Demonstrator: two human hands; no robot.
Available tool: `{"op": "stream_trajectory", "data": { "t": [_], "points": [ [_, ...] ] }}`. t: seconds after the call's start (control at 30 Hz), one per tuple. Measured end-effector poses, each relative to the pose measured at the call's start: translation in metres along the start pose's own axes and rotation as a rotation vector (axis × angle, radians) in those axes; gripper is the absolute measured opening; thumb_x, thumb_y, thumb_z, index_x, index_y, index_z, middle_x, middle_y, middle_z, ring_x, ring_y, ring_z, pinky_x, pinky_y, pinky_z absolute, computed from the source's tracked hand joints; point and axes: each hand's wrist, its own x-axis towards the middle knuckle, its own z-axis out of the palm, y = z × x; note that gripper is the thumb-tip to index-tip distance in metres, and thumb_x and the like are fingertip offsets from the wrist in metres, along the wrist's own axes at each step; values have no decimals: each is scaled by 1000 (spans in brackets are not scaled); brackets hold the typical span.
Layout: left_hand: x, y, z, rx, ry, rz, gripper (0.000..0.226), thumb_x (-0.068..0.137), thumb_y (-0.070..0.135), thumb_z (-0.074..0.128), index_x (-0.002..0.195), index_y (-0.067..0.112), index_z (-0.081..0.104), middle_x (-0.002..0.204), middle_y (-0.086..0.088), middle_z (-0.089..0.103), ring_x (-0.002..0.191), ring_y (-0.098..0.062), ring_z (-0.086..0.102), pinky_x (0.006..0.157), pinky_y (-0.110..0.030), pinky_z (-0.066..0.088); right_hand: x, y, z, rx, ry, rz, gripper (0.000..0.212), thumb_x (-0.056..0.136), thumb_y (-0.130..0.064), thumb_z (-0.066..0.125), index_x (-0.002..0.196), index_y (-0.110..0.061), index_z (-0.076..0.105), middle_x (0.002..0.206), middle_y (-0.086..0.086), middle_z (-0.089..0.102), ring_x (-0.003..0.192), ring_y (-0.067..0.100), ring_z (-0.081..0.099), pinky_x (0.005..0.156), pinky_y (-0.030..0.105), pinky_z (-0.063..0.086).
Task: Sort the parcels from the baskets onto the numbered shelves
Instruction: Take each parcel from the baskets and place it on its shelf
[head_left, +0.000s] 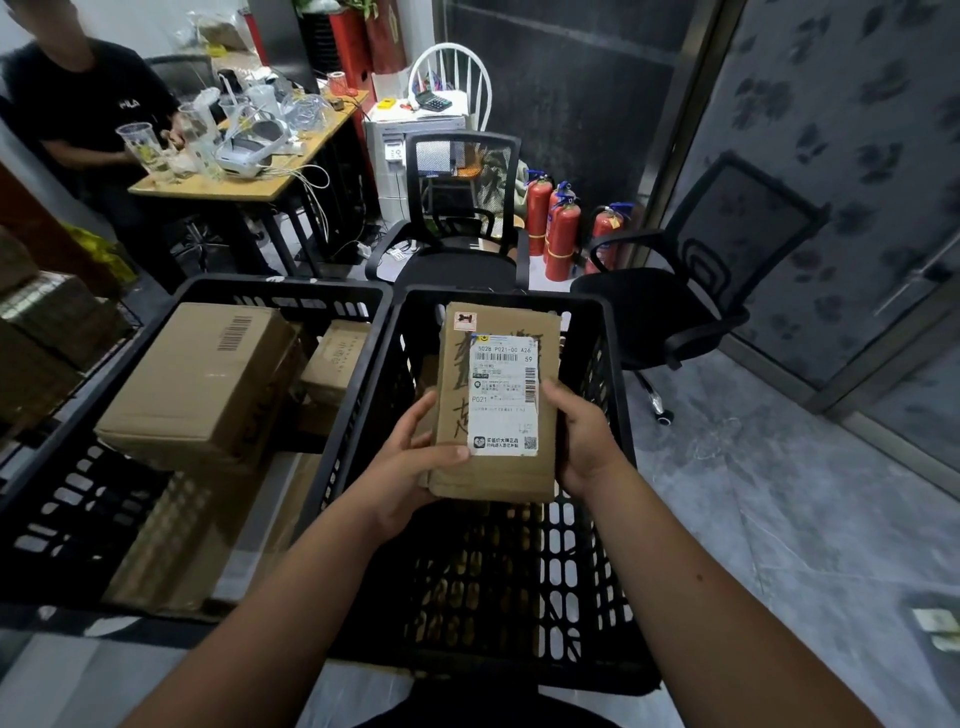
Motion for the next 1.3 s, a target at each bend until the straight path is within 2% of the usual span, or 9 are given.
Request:
{"op": "stream_trajectory", "data": {
  "t": [0.13, 0.3, 0.43, 0.6, 0.8, 0.93, 1.07, 1.17, 1.3],
  "points": [
    [-2, 3, 7, -88, 71, 62, 103, 67, 12, 92, 151, 47, 44, 141, -9, 66, 122, -38, 68, 95, -69, 55, 0, 4, -1, -189, 6, -65, 69, 100, -29, 67, 159, -45, 35, 145, 3, 62, 122, 32, 68, 91, 52, 61],
    [-4, 3, 18, -125, 154, 111, 111, 73, 6, 89, 154, 53, 31, 134, -7, 69, 114, -35, 72, 87, -63, 59, -10, 7, -1, -374, -110, -66, 104, 93, -5, 75, 151, -71, 17, 147, -9, 59, 122, 28, 67, 90, 55, 62],
    [-7, 3, 19, -64, 154, 112, 99, 77, 9, 84, 152, 52, 36, 131, -2, 72, 113, -29, 73, 84, -53, 61, -18, 2, 5, -425, -134, -124, 93, 99, -1, 65, 150, -70, 27, 146, -19, 56, 124, 17, 65, 85, 39, 63],
    [-5, 10, 22, 142, 148, 135, 104, 79, 22, 89, 151, 64, 26, 138, -7, 67, 119, -31, 70, 88, -60, 61, -19, -6, 2, -414, -137, -222, 88, 95, 6, 66, 148, -60, 44, 145, -17, 58, 124, 12, 65, 87, 36, 63],
    [-18, 42, 23, 380, 253, 237, 114, 76, 36, 90, 162, 50, 16, 143, 5, 60, 122, -5, 65, 92, -27, 58, -5, -23, 9, -418, -227, -312, 90, 92, 7, 70, 153, -53, 43, 148, -18, 55, 126, 4, 63, 95, 32, 60],
    [-44, 60, 10, 617, 324, 335, 115, 72, 45, 94, 157, 53, 18, 156, 20, 42, 146, -4, 40, 118, -37, 37, -1, -26, 27, -411, -311, -340, 90, 93, 8, 69, 151, -56, 43, 154, -15, 52, 132, 6, 59, 102, 35, 57],
    [-78, 74, -5, 728, 444, 421, 113, 75, 31, 93, 161, 50, 21, 159, 10, 41, 143, -11, 44, 112, -38, 40, 2, -23, 56, -408, -364, -334, 91, 94, 6, 68, 147, -63, 42, 154, -18, 50, 134, 6, 57, 108, 41, 55],
    [-108, 78, -15, 687, 541, 488, 103, 72, 30, 85, 158, 48, 31, 148, 19, 51, 134, 2, 52, 108, -34, 46, 1, -21, 81, -467, -430, -361, 91, 93, 2, 71, 145, -68, 42, 158, -16, 48, 142, 9, 50, 114, 45, 49],
    [-152, 71, -29, 600, 852, 552, 89, 77, 28, 82, 152, 47, 39, 149, 7, 51, 133, 3, 50, 116, -42, 42, -11, -17, 119, -540, -537, -392, 92, 92, -2, 73, 147, -67, 40, 159, -19, 43, 144, 6, 46, 116, 42, 47]
  ]
}}
